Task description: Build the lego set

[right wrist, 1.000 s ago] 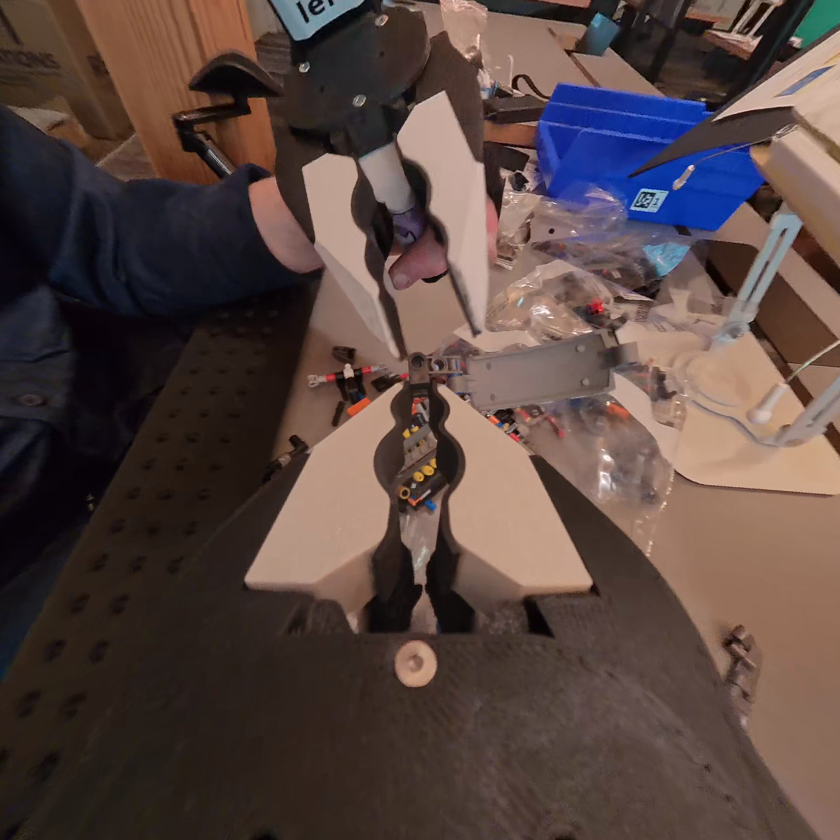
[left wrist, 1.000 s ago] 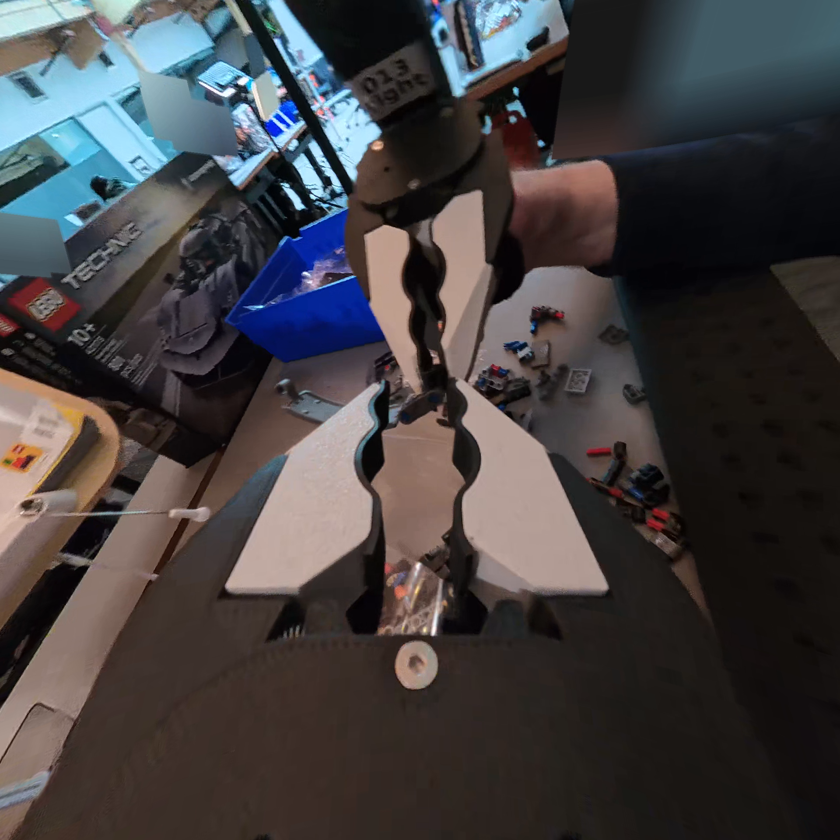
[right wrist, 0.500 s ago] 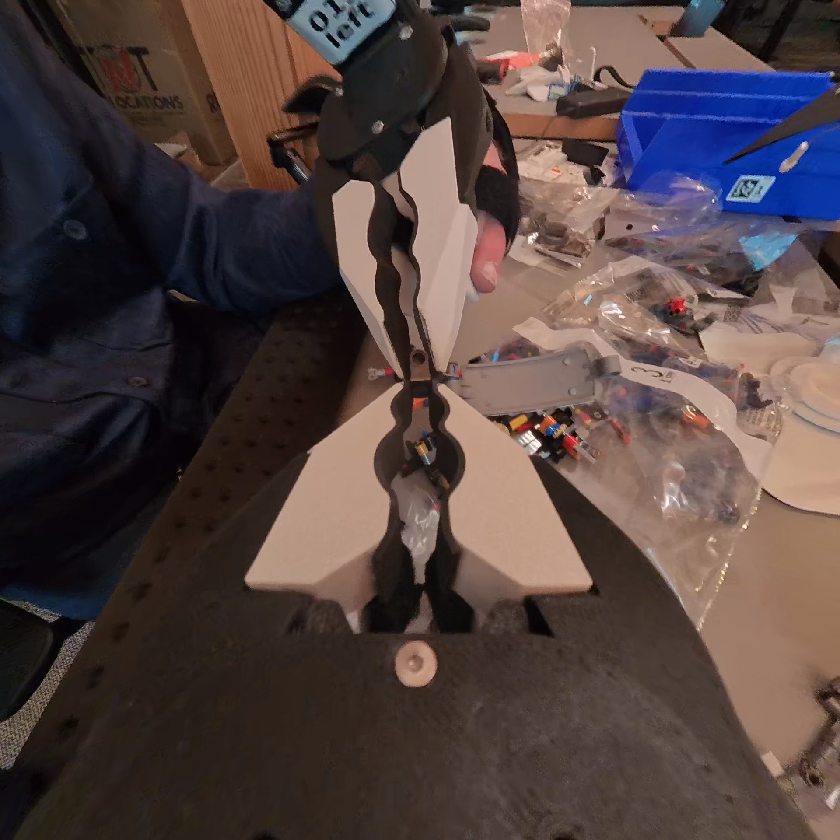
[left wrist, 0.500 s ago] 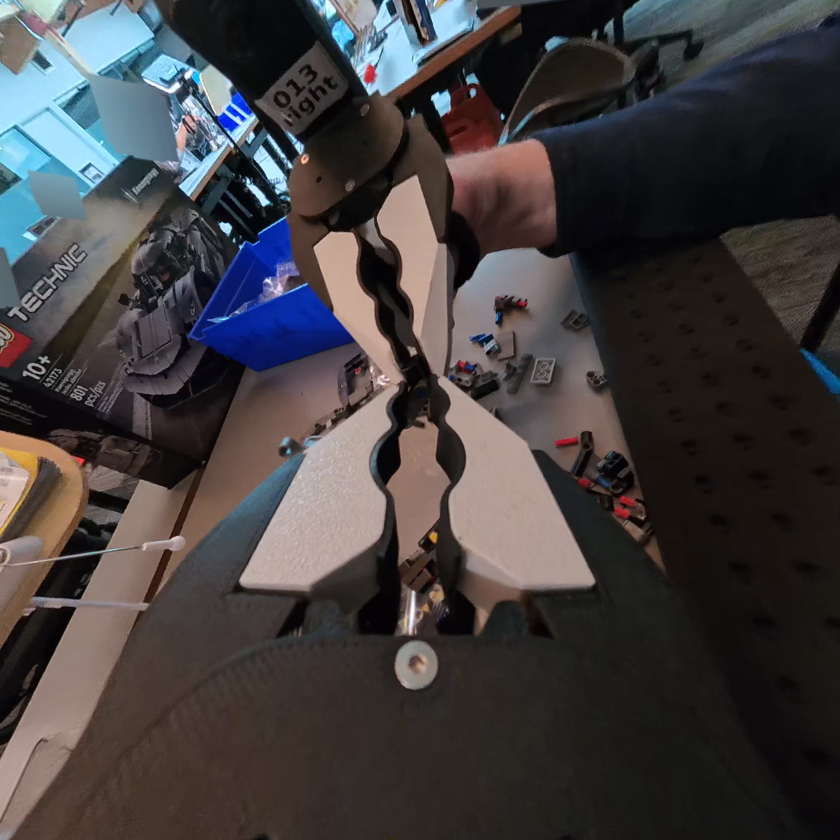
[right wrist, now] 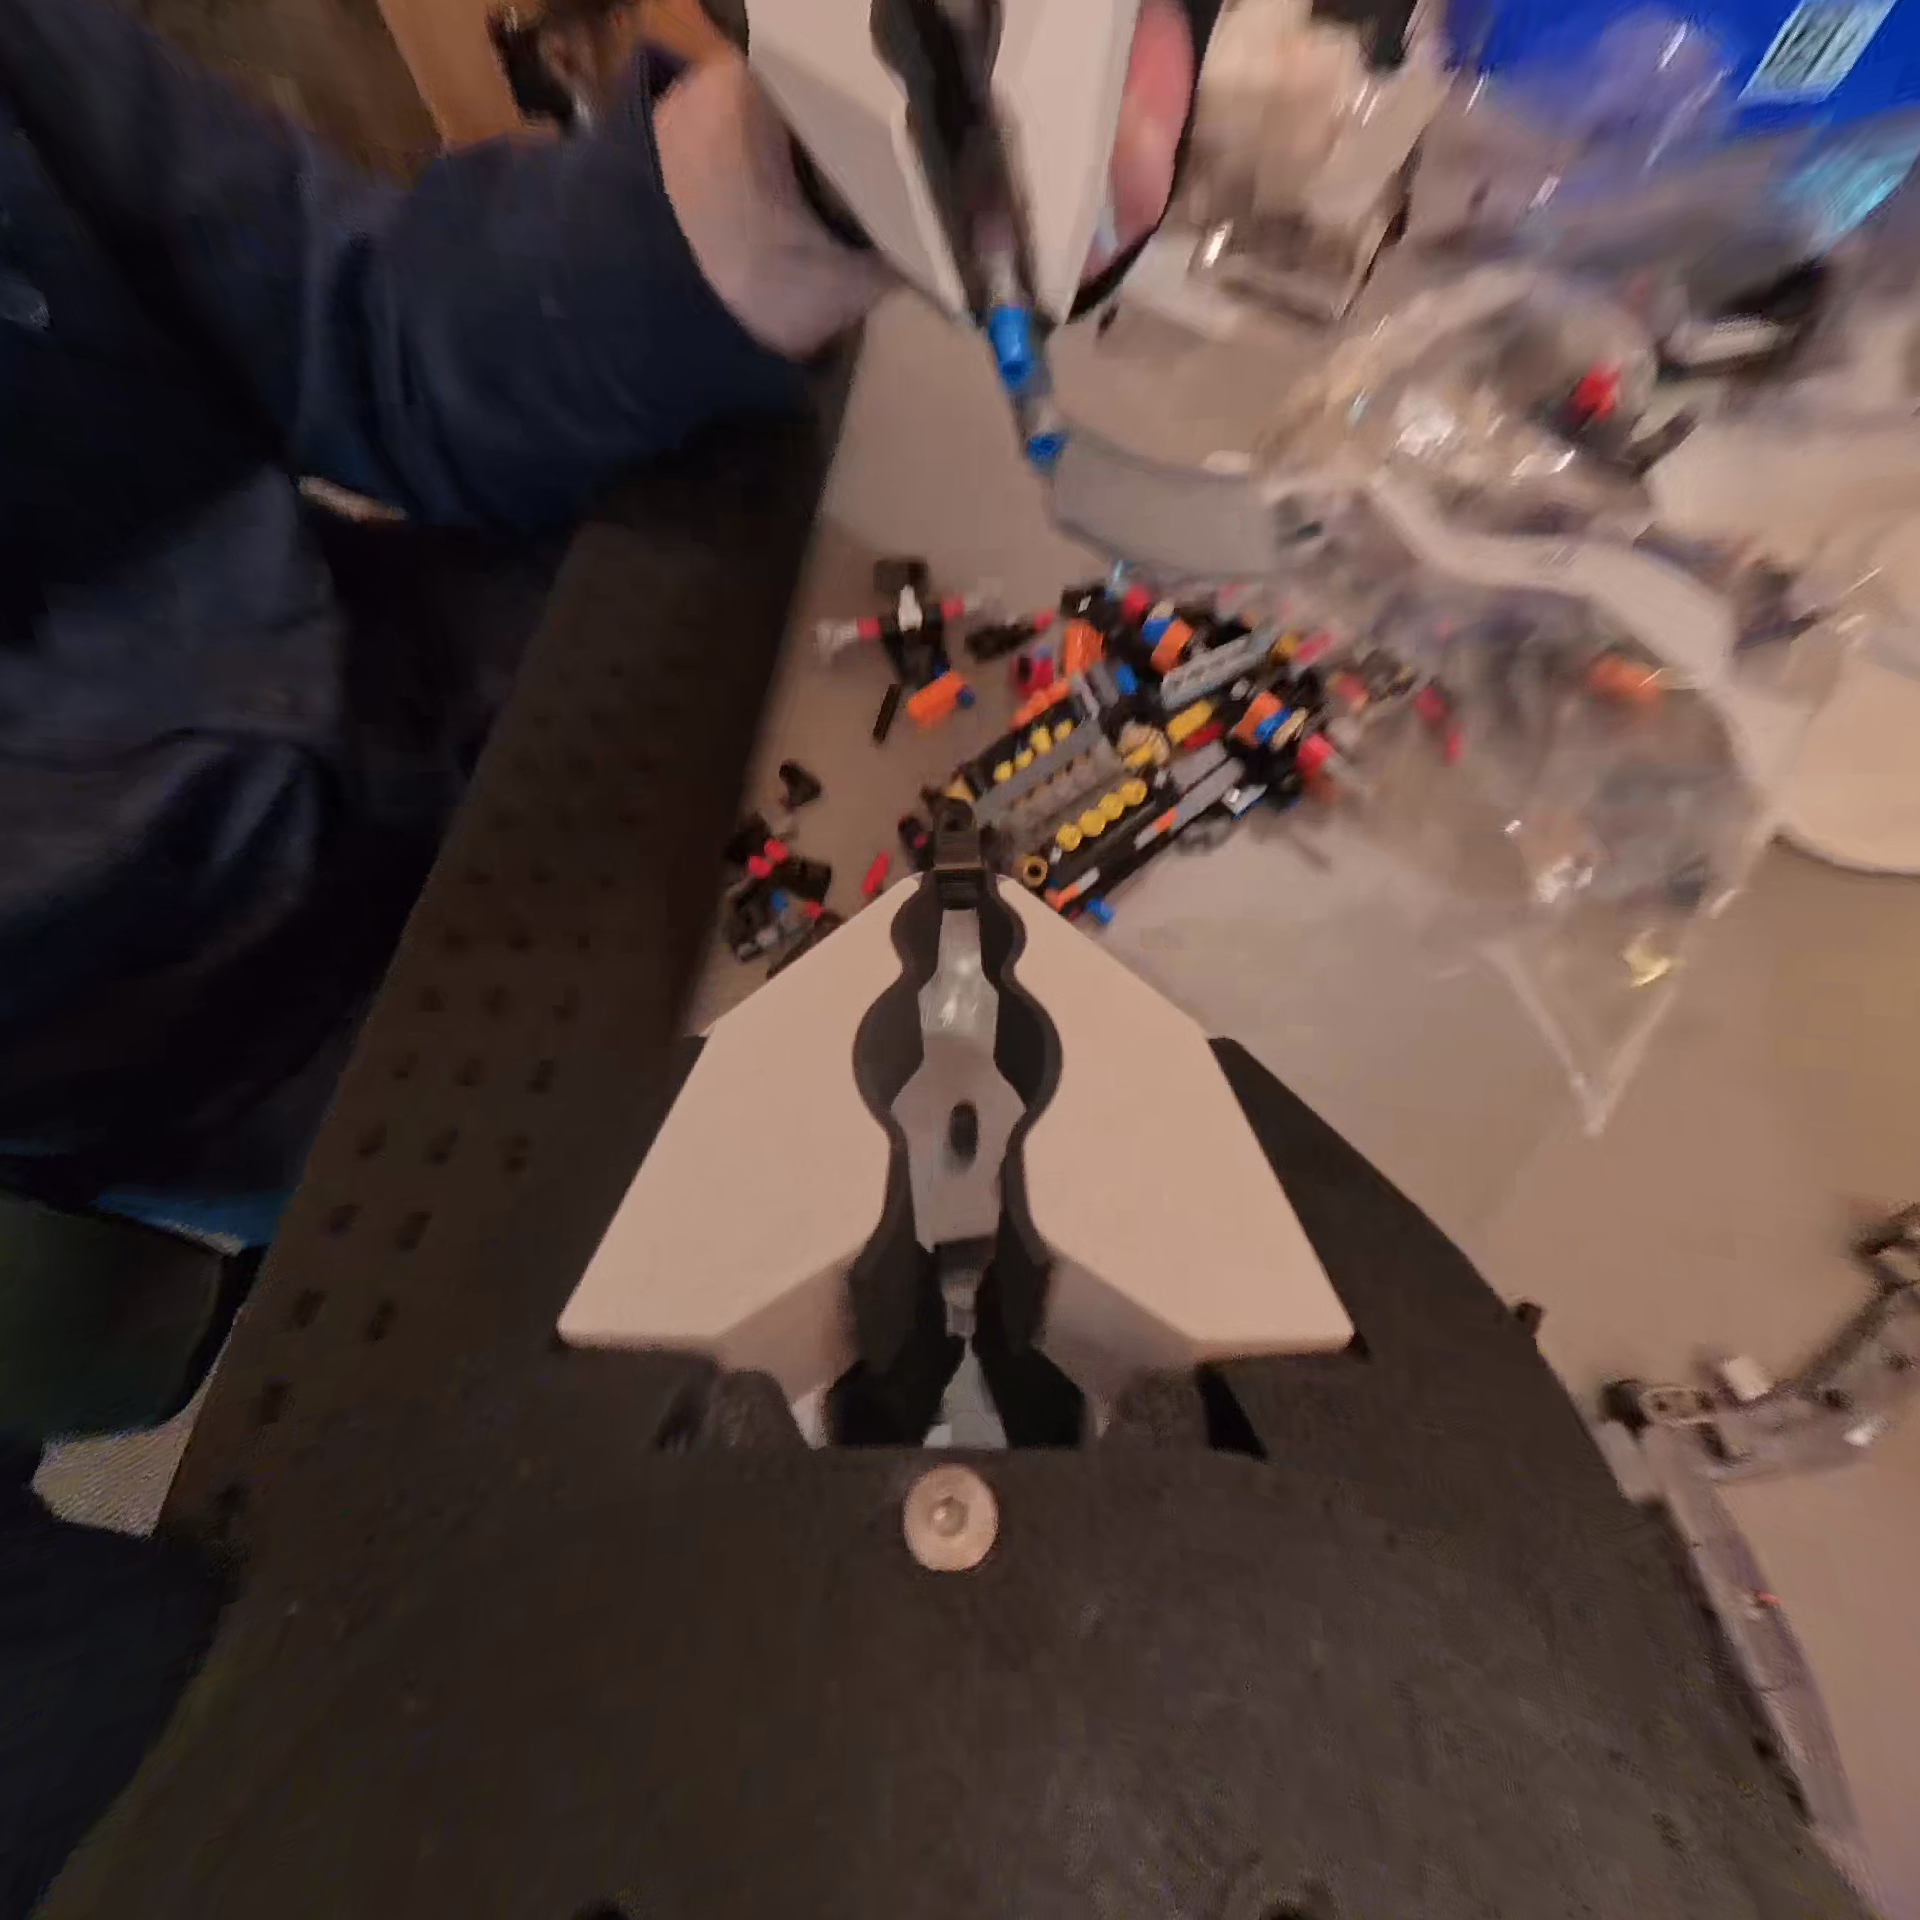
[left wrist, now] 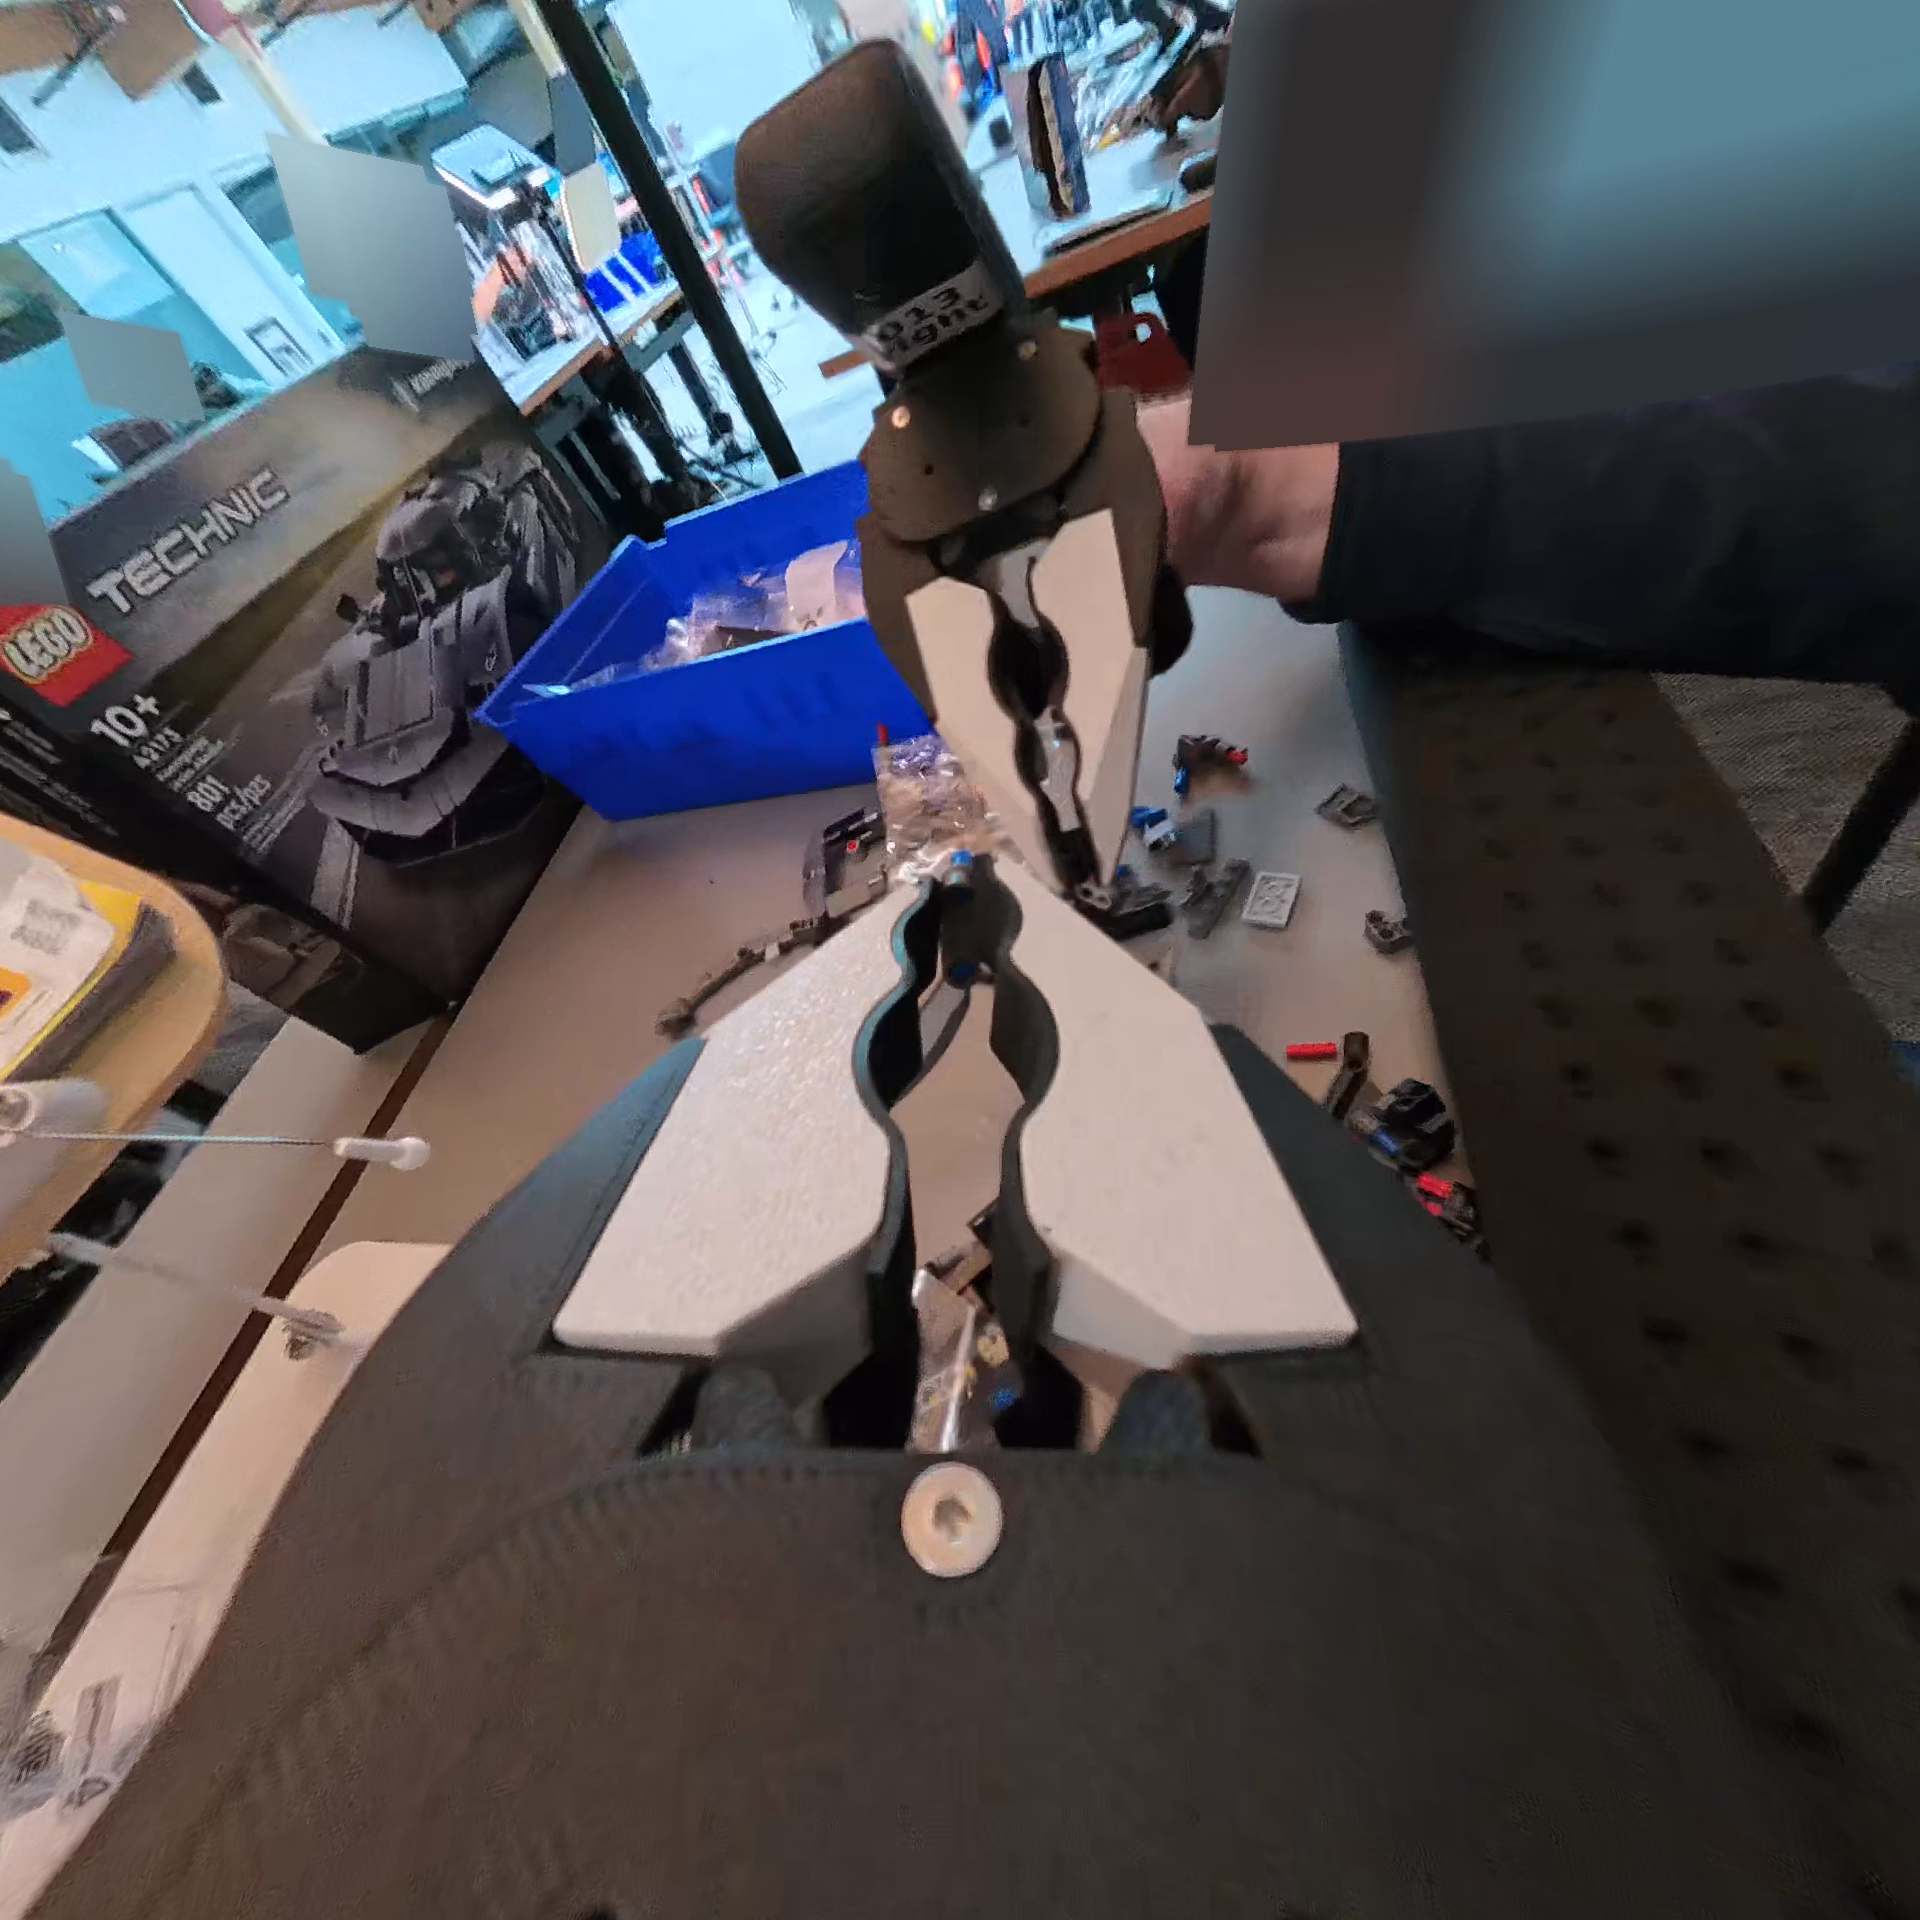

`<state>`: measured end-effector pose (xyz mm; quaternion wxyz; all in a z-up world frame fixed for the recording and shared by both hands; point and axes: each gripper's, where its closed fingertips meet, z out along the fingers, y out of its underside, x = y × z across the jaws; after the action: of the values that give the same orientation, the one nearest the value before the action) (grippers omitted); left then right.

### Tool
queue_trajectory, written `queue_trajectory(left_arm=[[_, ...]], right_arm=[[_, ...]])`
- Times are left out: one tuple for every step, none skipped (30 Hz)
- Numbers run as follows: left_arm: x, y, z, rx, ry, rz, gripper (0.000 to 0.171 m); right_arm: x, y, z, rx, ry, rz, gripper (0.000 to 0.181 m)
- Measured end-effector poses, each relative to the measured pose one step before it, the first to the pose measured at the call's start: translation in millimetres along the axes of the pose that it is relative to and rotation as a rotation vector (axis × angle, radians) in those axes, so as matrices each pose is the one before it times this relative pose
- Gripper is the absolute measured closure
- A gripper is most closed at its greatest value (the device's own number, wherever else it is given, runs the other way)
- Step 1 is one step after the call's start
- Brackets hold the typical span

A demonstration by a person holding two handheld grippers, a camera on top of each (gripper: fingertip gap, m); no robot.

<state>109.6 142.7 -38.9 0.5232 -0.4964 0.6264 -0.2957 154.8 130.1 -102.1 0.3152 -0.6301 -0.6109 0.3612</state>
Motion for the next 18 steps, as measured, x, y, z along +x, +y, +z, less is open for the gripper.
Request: queue_trajectory(left_arm=[[1.86,2.13,2.74,-0.00874,0.0127,-0.0071,0.168],[0.77,1.06,1.97,-0.00423,0.0031,-0.0036,0.168],[0.33,0.55,1.24,-0.00522,-0.0017,0.0036,0.168],[-0.04,0.33,0.73,-0.00446,-0.0033,0.0039,0.168],[0.53,-0.06,0.44,0.00034,0.0030,-0.0023,0.168],[0.32,0.18,0.34,0.00031,0.0045,-0.0076,0.168],[-0.56,0.18,0.35,0.00047,-0.0016,-0.0041,0.168],[-0.72,0.11,0.35,0.00145,-0.0012,-0.0069,0.168],[-0.38,0.32,0.71,0.00259,0.0047,-0.0141,0.168],[0.02,0.27,0.78,0.00425,0.0079,-0.0172,0.168],[-0.02,-0.45,0.48,0.00831,0.0080,-0.0186,0.168],[-0.41,-0.62,0.48,0.00976,0.0062,-0.0195,0.168],[-0.66,-0.02,0.38,0.00622,0.0065,-0.0205,0.168],[-0.75,0.38,0.24,0.00317,0.0036,-0.0161,0.168],[-1.02,-0.01,0.06,0.00382,-0.0011,-0.0085,0.168],[-0.49,-0.03,0.19,0.00150,0.0000,-0.0054,0.168],[-0.02,0.28,0.46,-0.00229,0.0003,-0.0014,0.168],[-0.10,0.62,0.82,-0.00447,-0.0026,0.0022,0.168]], right_arm=[[2.64,4.62,3.02,-0.0225,0.0090,0.0085,0.177],[0.05,0.43,1.22,0.0005,-0.0074,0.0071,0.177],[-3.02,-2.68,-0.45,0.0174,-0.0282,0.0127,0.177],[-0.37,-1.30,-1.31,0.0122,-0.0096,0.0132,0.177],[1.66,3.38,-0.70,-0.0124,0.0051,0.0118,0.177],[1.16,7.18,0.62,-0.0315,0.0033,0.0114,0.177],[2.49,9.73,1.94,-0.0437,0.0104,0.0149,0.177],[3.30,11.27,3.40,-0.0536,0.0102,0.0225,0.177],[1.74,10.20,4.32,-0.0497,-0.0039,0.0233,0.176],[1.74,7.07,4.18,-0.0371,-0.0007,0.0163,0.176],[3.45,5.06,3.39,-0.0312,0.0143,0.0097,0.173],[3.42,4.05,2.46,-0.0293,0.0179,0.0063,0.167],[1.83,1.27,0.99,-0.0174,0.0118,0.0006,0.162],[1.86,-3.15,-1.42,0.0061,0.0180,-0.0072,0.161],[1.64,-7.10,-3.65,0.0304,0.0246,-0.0155,0.160],[1.35,-9.62,-5.09,0.0427,0.0284,-0.0233,0.160],[0.66,-12.31,-5.78,0.0555,0.0289,-0.0289,0.161],[0.14,-15.59,-5.95,0.0735,0.0266,-0.0326,0.162]])
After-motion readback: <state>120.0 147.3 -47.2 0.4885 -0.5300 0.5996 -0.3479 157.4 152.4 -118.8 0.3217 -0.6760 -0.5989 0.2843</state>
